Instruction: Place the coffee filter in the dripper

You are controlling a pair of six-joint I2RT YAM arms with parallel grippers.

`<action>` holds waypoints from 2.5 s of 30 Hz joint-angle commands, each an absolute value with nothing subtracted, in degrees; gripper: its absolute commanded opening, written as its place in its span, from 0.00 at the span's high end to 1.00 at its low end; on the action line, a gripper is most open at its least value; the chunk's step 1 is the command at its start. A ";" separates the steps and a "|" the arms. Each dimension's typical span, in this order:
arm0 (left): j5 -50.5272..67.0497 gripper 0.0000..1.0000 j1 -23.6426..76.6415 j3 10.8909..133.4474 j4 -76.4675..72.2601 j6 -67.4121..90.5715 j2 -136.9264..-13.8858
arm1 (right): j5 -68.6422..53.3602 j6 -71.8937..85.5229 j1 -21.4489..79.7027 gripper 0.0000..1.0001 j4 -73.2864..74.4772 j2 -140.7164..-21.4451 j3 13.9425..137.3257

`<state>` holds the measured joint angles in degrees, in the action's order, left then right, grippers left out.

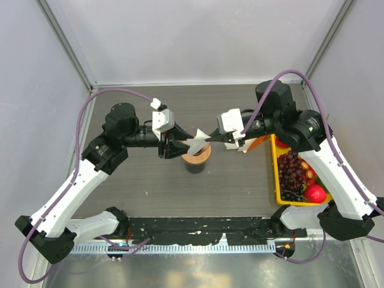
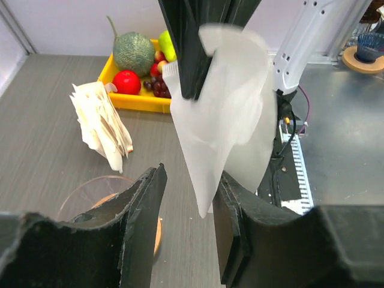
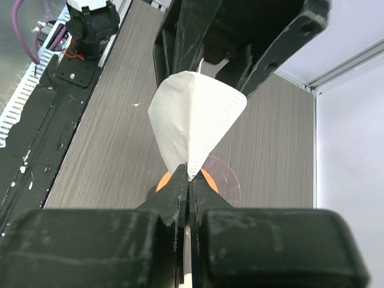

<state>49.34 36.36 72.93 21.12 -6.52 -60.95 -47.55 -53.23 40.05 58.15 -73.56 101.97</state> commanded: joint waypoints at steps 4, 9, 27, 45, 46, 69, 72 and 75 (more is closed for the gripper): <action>50.54 0.71 36.30 69.61 12.22 -4.13 -58.71 | -50.18 -46.41 40.08 0.95 48.78 -69.52 98.44; 51.68 1.00 36.30 69.87 13.35 -6.75 -57.48 | -49.92 -46.14 40.08 0.80 50.26 -68.64 97.56; 48.08 1.00 38.50 88.58 50.44 -40.16 -68.37 | -44.76 -40.35 42.89 0.22 61.97 -77.16 109.78; 41.22 0.51 35.78 85.01 38.87 -18.84 -67.42 | -35.68 -46.41 42.80 0.95 50.31 -72.25 98.72; 40.44 0.50 35.25 83.77 35.80 -14.98 -66.80 | -35.68 -46.23 42.80 0.95 49.06 -71.46 97.92; 56.78 0.34 21.53 70.76 -4.82 47.36 -72.77 | -31.91 -44.21 42.89 0.95 28.65 -66.97 85.96; 57.83 0.36 21.53 69.26 -9.04 51.32 -72.60 | -30.41 -44.21 43.06 0.95 27.78 -67.06 85.61; 58.01 0.42 21.62 68.21 -11.94 54.22 -72.60 | -30.06 -44.56 43.15 0.95 27.60 -67.32 85.43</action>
<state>55.18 21.71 68.90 -1.96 46.78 -73.45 -31.31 -44.86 42.65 31.55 -68.16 85.52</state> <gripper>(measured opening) 0.623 0.060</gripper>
